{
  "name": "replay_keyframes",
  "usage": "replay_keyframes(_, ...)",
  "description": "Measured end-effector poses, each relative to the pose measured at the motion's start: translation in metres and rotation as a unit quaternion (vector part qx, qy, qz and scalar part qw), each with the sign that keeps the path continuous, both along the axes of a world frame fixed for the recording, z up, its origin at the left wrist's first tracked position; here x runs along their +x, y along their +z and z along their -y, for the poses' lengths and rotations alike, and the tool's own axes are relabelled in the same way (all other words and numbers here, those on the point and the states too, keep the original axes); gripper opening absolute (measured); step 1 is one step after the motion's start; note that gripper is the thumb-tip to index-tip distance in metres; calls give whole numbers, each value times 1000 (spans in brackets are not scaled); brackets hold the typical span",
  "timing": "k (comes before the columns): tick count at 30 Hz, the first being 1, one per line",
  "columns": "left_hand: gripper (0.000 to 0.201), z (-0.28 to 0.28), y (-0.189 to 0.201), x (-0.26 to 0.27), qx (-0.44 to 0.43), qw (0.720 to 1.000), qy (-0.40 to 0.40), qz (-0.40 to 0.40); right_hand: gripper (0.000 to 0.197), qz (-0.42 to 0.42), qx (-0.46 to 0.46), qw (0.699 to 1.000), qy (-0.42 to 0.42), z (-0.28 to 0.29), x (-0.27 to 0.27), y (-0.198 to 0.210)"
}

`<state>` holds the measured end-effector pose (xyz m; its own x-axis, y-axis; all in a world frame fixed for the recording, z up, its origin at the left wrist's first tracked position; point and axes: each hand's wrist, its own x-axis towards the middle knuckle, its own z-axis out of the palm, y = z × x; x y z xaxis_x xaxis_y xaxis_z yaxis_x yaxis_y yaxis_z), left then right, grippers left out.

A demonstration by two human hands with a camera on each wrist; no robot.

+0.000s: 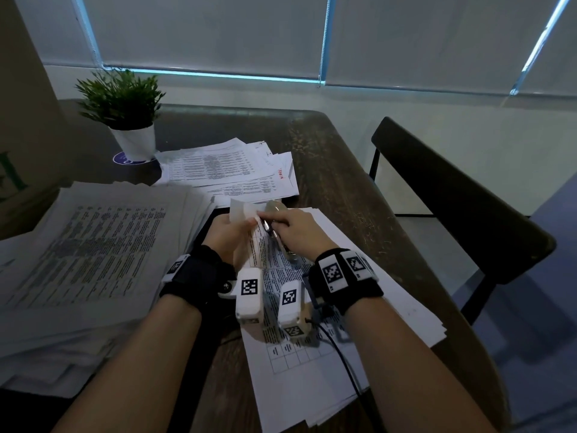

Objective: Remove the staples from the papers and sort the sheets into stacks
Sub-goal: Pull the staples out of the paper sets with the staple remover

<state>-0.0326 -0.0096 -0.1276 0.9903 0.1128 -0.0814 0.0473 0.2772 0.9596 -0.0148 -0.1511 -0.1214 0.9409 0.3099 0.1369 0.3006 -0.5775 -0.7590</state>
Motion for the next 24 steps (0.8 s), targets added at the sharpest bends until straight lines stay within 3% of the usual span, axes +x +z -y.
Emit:
replay_keyframes(6,16,-1,-5,8,-40,998,-16,-52,37,-51,100,993,-27,-5,9,-9)
replay_keyframes(9,15,-11,-9,14,-26,994,-27,-99,36,-63,178,977,-95,-7,15,-13)
replay_keyframes(12,18,-17,-10,17,-22,992,-29,-125,36,-103,344,901,-243,14,31,-17)
replay_keyframes(16,10,-18,-7,18,139,989,6,-56,47,-99,468,799,-365,54,37,-15)
replay_keyframes(18,19,-22,-3,15,207,974,-55,-70,56,-115,498,771,-381,67,39,-16)
replay_keyframes(20,28,-26,5,10,230,959,-144,-84,66,-127,499,770,-376,72,40,-16)
replay_keyframes(22,58,-24,12,5,196,958,-201,-58,64,-127,495,774,-373,70,36,-14)
replay_keyframes(24,90,-17,13,2,151,959,-239,-30,50,-121,500,772,-372,64,32,-16)
